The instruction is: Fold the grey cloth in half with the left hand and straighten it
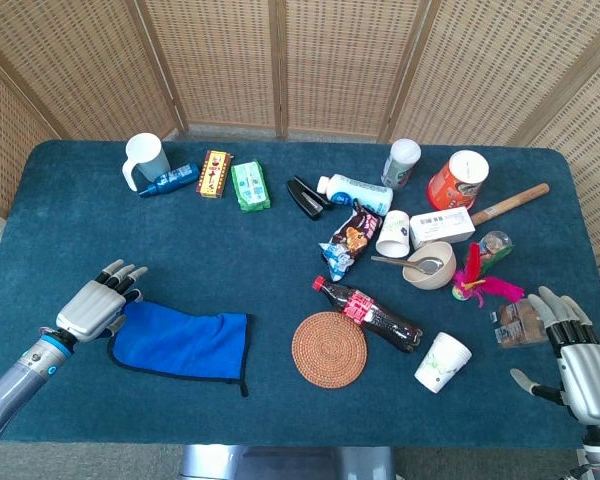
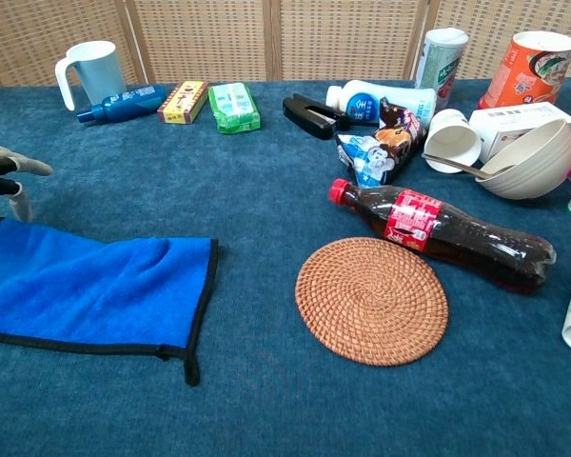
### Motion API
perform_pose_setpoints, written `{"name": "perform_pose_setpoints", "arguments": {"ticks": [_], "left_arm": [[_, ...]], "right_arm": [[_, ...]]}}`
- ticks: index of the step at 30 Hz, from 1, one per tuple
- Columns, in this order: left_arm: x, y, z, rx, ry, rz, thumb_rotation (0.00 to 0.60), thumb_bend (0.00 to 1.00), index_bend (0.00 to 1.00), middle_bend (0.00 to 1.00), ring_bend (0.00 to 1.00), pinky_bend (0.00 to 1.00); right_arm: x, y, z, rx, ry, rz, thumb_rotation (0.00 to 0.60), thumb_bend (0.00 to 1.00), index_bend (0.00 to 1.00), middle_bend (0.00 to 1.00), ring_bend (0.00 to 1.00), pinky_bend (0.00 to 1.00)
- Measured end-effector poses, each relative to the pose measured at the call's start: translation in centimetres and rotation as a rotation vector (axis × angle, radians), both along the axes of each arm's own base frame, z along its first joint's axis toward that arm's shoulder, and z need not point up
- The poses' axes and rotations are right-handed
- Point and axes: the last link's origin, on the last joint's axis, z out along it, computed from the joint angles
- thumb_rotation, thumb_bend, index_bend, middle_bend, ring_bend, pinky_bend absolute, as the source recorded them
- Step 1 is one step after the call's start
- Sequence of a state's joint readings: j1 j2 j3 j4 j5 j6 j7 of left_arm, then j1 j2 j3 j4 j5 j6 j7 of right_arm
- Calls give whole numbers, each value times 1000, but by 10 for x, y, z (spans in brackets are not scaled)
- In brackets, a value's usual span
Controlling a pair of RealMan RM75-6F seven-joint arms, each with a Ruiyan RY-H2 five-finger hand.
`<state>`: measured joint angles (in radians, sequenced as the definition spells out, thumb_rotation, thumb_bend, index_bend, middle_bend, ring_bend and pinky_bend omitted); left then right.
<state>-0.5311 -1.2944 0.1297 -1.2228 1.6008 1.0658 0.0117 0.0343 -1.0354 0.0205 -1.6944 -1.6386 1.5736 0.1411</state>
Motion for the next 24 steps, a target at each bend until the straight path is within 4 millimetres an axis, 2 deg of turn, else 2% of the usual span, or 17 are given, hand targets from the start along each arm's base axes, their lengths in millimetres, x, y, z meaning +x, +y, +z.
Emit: {"name": "perform_pose_setpoints", "arguments": {"ticks": [17,19,24], "left_arm": [[-3,10,-9,24,33,10,600,512,320,0,0,45],[-4,10,-10,24,34,12,600,512,336,0,0,46],[-4,10,-10,26,37,9,600,517,460,0,0,48]], "right_arm": [[0,0,0,0,-1,1,600,127,4,0,0,123],[0,0,0,0,-3,1,600,128,4,0,0,123],[0,1,0,2,-5,2,600,128,4,0,0,123]]}}
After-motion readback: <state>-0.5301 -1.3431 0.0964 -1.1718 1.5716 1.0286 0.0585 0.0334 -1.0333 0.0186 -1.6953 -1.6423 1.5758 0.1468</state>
